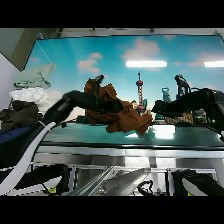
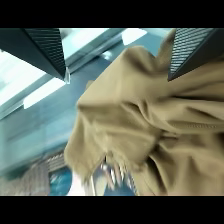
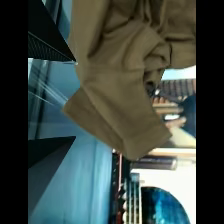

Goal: Fold the shirts.

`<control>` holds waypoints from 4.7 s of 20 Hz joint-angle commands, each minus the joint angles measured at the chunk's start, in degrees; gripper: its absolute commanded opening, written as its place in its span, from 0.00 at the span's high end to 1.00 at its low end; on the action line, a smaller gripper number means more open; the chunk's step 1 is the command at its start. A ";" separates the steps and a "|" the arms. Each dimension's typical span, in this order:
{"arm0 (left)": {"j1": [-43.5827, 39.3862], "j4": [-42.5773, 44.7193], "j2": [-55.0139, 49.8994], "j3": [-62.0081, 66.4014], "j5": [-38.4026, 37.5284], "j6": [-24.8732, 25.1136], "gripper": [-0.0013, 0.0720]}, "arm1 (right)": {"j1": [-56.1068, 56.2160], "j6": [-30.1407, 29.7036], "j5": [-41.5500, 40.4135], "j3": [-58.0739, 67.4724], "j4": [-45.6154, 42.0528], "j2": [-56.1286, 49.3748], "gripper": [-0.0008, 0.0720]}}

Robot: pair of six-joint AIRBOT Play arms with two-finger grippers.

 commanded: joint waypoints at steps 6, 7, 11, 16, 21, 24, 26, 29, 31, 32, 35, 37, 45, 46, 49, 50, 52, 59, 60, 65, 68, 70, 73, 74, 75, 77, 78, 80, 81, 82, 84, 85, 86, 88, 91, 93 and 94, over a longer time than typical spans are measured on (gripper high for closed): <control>35.65 7.02 14.58 -11.93 17.42 2.67 0.03 | -7.41 -9.25 2.23 -9.44 4.96 -2.67 0.30; 38.25 3.48 14.75 -16.31 15.96 5.88 0.03 | -7.39 -10.60 3.48 -10.29 6.99 -4.39 0.30; 37.86 -6.03 9.84 -26.45 8.83 13.46 0.03 | -5.77 -15.23 6.60 -10.47 15.54 -12.37 0.30; 28.20 -7.41 -2.10 -22.60 -1.31 14.03 0.03 | -2.49 -17.88 10.82 -9.94 19.50 -17.31 0.31; 21.68 -6.97 -10.84 -12.48 -1.88 13.94 0.26 | -2.03 -18.14 14.23 -8.94 19.91 -17.33 0.70; 20.74 -6.84 -15.39 -10.62 -0.39 13.84 0.26 | -2.03 -18.14 14.82 -8.94 19.89 -17.33 0.72; 20.87 -6.78 -16.39 -10.64 -0.59 13.86 0.58 | -2.03 -19.08 15.04 -8.94 19.93 -17.33 0.97; 20.90 -6.71 -14.78 -10.64 -3.58 13.92 0.96 | -2.03 -20.28 15.72 -8.94 19.93 -17.31 0.97; 20.85 -6.67 -12.72 -10.64 -4.85 13.92 0.96 | -2.03 -20.57 15.69 -8.92 19.96 -17.31 0.97; 20.85 -6.67 -11.54 -10.64 -5.33 13.92 0.96 | -2.03 -20.96 15.67 -8.87 19.98 -17.27 0.97; 20.85 -6.78 -5.70 -10.62 -6.29 13.94 0.96 | -2.05 -22.56 14.82 -6.73 21.38 -15.65 0.97; 20.85 -6.91 0.48 -9.42 -6.08 13.92 0.96 | -2.14 -23.50 13.73 -2.05 22.38 -12.22 0.97; 15.37 -6.38 31.65 22.84 -5.99 13.94 0.96 | -2.21 -30.97 16.44 36.48 19.06 14.86 0.97; 14.49 -4.57 34.05 28.44 -5.81 13.90 0.96 | -2.21 -31.63 18.88 41.09 15.30 18.21 0.97; 13.14 0.87 38.42 41.64 -4.90 9.84 0.96 | -2.21 -31.69 24.37 48.85 6.12 25.90 0.97; 13.14 3.85 38.82 44.11 -4.02 7.48 0.96 | -2.21 -32.37 25.31 49.66 4.09 27.69 0.97; 13.11 9.90 37.48 47.17 -0.31 1.53 0.96 | -2.21 -33.14 25.53 49.79 1.88 29.05 0.97; 13.14 10.62 15.37 48.92 15.43 -3.80 0.95 | -2.21 -31.06 16.48 49.75 0.98 10.27 0.97; 13.14 10.60 10.32 48.92 17.77 -3.80 0.96 | -2.21 -29.75 15.21 49.75 1.05 4.98 0.97; 13.33 10.80 -17.11 48.89 28.09 -2.67 0.96 | -2.19 -28.13 12.02 49.75 9.11 -23.91 0.97; 14.05 10.62 -33.48 48.94 28.33 -2.56 0.96 | -2.12 -28.09 12.07 49.77 19.15 -40.11 0.97; 15.21 8.44 -41.18 48.96 26.40 -2.45 0.96 | -1.70 -26.34 12.11 49.77 21.42 -47.01 0.97; 18.05 -1.40 -46.29 48.96 19.43 0.28 0.96 | -1.42 -26.12 12.13 49.77 21.40 -50.14 0.97; 18.99 -2.56 -46.71 48.96 17.70 0.87 0.96 | -1.86 -25.64 12.00 49.88 21.35 -49.66 0.95; 19.89 -2.27 -46.77 48.96 16.55 1.01 0.96 | -2.69 -23.06 11.82 49.88 20.61 -48.52 0.80; 21.68 -2.29 -46.77 49.07 16.04 1.05 0.95 | -6.25 -19.12 8.44 49.88 18.99 -44.37 0.74; 22.73 -2.34 -46.77 49.07 16.13 1.05 0.96 | -8.59 -17.49 4.92 49.79 17.81 -42.03 0.73; 24.37 -2.34 -46.77 49.07 16.57 1.09 0.96 | -13.16 -14.67 -5.70 48.26 14.82 -36.96 0.70; 24.85 -2.45 -46.77 49.07 16.57 1.64 0.96 | -14.60 -13.18 -9.86 45.38 12.79 -34.05 0.58; 25.03 -2.49 -46.75 49.07 16.57 2.03 0.96 | -15.67 -11.63 -12.63 40.41 10.21 -30.34 0.57; 25.07 -2.47 -46.73 49.07 16.52 2.23 0.96 | -16.90 -10.38 -12.87 27.10 5.95 -21.31 0.57; 25.05 -2.54 -46.60 49.07 16.57 2.69 0.95 | -17.14 -9.57 -11.28 19.37 5.01 -16.17 0.57; 25.03 -2.73 -46.42 49.07 16.55 3.04 0.95 | -17.20 -7.80 -8.35 10.05 5.64 -10.14 0.39; 25.00 -2.89 -45.97 49.07 16.55 3.28 0.96 | -16.63 -4.42 0.13 -8.68 10.25 0.92 0.14; 24.92 -2.95 -45.18 49.07 16.50 3.39 0.96 | -16.65 -6.82 11.96 -28.06 21.51 9.05 0.21; 24.92 -2.95 -45.07 49.07 16.65 3.37 0.96 | -16.65 -7.43 14.12 -31.91 21.33 8.37 0.21; 24.92 -2.91 -45.07 49.07 17.00 3.37 0.95 | -16.63 -8.00 14.10 -32.33 21.44 7.37 0.21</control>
